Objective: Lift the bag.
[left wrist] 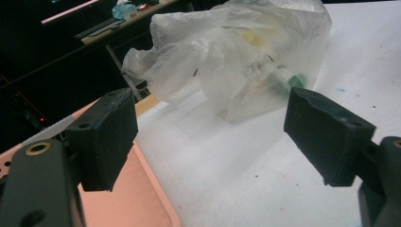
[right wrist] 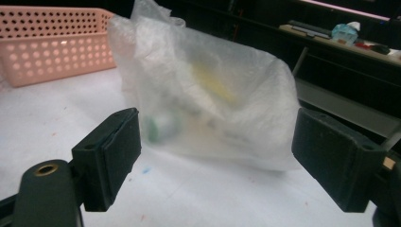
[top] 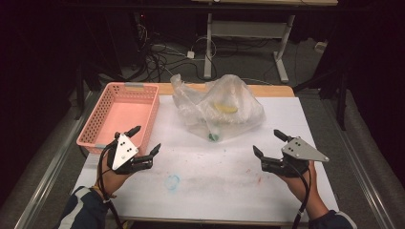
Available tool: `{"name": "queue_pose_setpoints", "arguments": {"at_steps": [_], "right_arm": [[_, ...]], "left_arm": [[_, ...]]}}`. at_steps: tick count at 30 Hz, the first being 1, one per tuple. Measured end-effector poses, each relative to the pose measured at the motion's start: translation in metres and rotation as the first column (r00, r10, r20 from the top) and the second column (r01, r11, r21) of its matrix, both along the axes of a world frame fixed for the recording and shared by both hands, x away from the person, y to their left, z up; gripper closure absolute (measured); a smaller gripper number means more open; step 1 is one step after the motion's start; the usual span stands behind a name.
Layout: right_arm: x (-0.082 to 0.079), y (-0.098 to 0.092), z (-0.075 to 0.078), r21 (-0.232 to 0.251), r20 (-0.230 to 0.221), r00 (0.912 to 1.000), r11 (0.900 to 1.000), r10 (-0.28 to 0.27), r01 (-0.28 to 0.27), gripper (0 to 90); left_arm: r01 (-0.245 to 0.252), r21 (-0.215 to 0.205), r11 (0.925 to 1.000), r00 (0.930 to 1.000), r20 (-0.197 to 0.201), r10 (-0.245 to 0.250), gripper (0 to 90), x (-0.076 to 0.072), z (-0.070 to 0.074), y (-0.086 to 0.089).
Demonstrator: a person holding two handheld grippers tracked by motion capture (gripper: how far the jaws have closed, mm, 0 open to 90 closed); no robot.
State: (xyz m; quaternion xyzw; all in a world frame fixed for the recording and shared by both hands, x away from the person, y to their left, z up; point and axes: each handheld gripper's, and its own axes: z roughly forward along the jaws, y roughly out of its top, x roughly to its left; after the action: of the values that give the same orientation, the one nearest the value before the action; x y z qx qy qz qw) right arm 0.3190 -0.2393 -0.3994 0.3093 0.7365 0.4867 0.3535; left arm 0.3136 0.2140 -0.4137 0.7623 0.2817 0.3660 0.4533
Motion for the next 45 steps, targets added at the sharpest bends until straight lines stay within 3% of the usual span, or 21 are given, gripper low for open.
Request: {"name": "queue_pose_setpoints", "arguments": {"at_steps": [11, 13, 20, 26, 32, 37, 45], "right_arm": [[-0.021, -0.004, -0.020, -0.024, -0.006, 0.9996, 0.999, 0.029, -0.029, 17.1], [-0.023, -0.005, -0.025, -0.024, -0.025, 0.9990, 0.999, 0.037, -0.038, 16.8], [-0.028, -0.009, -0.039, -0.054, -0.041, 0.9982, 0.997, 0.045, -0.047, 16.5], [-0.034, -0.013, -0.048, -0.043, -0.064, 0.9971, 0.998, 0.039, -0.042, 16.7], [-0.039, -0.018, -0.057, -0.062, -0.085, 0.9959, 0.997, 0.030, -0.035, 16.7], [-0.046, -0.020, -0.063, -0.081, -0.107, 0.9938, 0.996, 0.031, -0.040, 16.7], [-0.046, -0.018, -0.064, -0.095, -0.105, 0.9937, 0.994, 0.040, -0.050, 16.7]], "left_arm": [[0.026, 0.065, 0.9975, 0.9990, -0.039, -0.023, 18.0, -0.013, -0.021, 0.005], [0.027, 0.080, 0.9964, 0.9987, -0.045, -0.024, 18.0, -0.015, -0.024, 0.005], [0.032, 0.091, 0.9953, 0.9966, -0.078, -0.025, 18.0, -0.021, -0.034, 0.008], [0.041, 0.101, 0.9940, 0.9925, -0.119, -0.029, 18.0, -0.025, -0.044, 0.011], [0.040, 0.102, 0.9939, 0.9880, -0.153, -0.024, 18.0, -0.030, -0.050, 0.014], [0.048, 0.117, 0.9920, 0.9859, -0.165, -0.029, 18.0, -0.035, -0.053, 0.014], [0.045, 0.109, 0.9930, 0.9886, -0.148, -0.028, 18.0, -0.034, -0.051, 0.015]]}}
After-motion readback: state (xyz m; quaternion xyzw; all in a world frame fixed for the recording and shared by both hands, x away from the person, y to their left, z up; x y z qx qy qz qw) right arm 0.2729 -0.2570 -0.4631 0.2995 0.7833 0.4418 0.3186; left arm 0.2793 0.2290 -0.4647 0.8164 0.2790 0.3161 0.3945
